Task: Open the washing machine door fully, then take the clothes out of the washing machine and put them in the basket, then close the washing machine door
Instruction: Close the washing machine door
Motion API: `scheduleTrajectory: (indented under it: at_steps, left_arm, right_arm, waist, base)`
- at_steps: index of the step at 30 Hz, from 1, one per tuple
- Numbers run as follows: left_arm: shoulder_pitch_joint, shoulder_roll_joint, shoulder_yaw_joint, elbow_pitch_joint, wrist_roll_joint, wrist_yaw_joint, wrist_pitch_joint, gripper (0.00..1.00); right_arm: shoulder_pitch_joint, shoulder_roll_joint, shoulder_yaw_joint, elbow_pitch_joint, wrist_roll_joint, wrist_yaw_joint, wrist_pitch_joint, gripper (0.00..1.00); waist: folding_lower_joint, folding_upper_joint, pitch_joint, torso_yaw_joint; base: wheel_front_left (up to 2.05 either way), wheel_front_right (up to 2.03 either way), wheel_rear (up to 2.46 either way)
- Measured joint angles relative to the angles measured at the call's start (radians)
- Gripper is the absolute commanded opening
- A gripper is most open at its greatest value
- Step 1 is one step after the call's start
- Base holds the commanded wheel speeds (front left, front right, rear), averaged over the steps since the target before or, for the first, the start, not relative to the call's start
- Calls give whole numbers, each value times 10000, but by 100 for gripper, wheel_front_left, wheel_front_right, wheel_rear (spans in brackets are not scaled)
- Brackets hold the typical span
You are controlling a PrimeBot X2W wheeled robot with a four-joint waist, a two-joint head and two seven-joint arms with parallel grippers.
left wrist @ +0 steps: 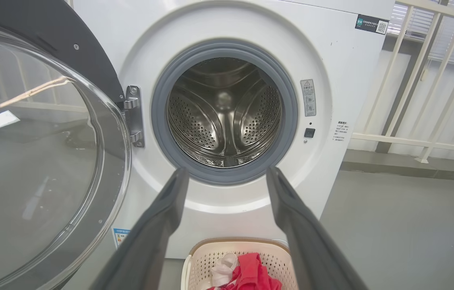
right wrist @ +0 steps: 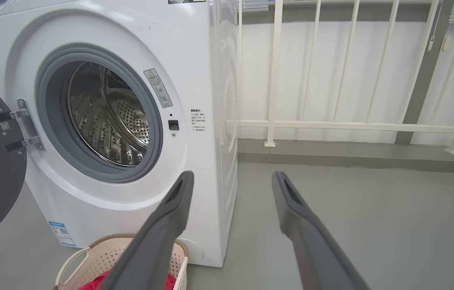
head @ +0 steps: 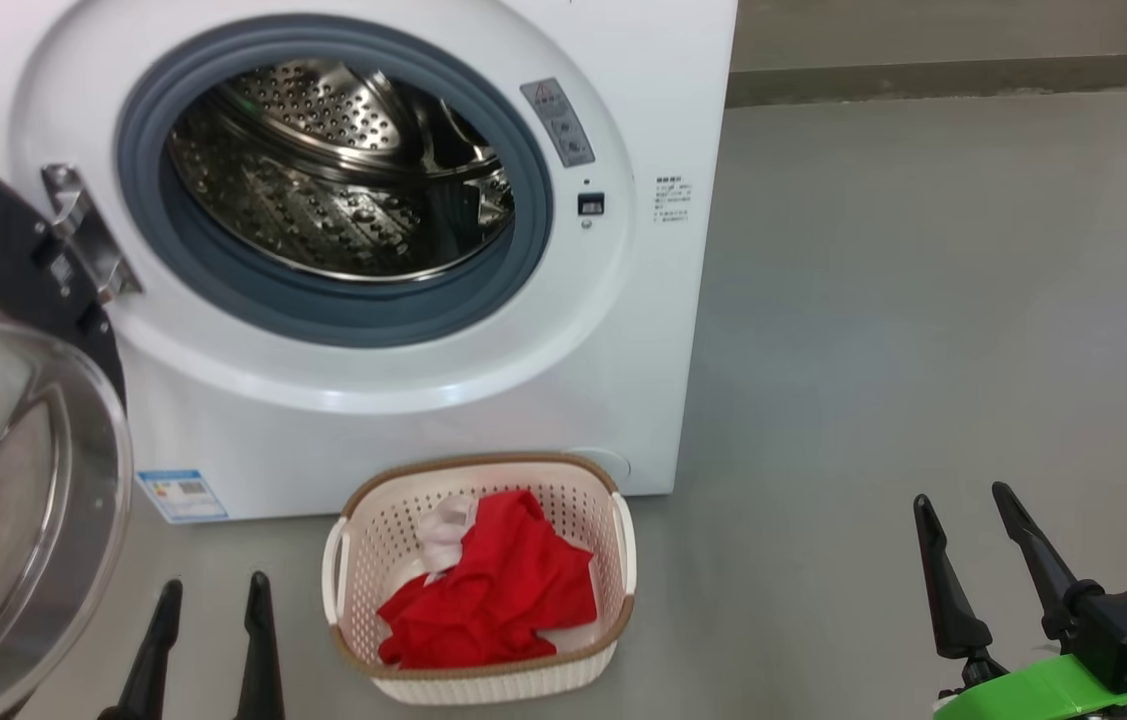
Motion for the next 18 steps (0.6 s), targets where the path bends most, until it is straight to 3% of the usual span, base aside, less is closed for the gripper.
scheduleTrajectory:
  at_steps: [7, 18]
  left_arm:
    - [61, 65, -117, -46, 35, -2, 73, 100]
    - [60, 113, -132, -42, 75, 130, 71, 100]
  right_arm:
    - [0, 4, -6, 13, 0, 0, 0, 100]
    - [-1, 6, 10, 104, 10, 0, 0, 100]
  waist:
    - [0, 0, -2, 55]
    - [0, 0, -5, 163]
  base:
    - [-97, 97, 0]
    - [-8, 8, 0]
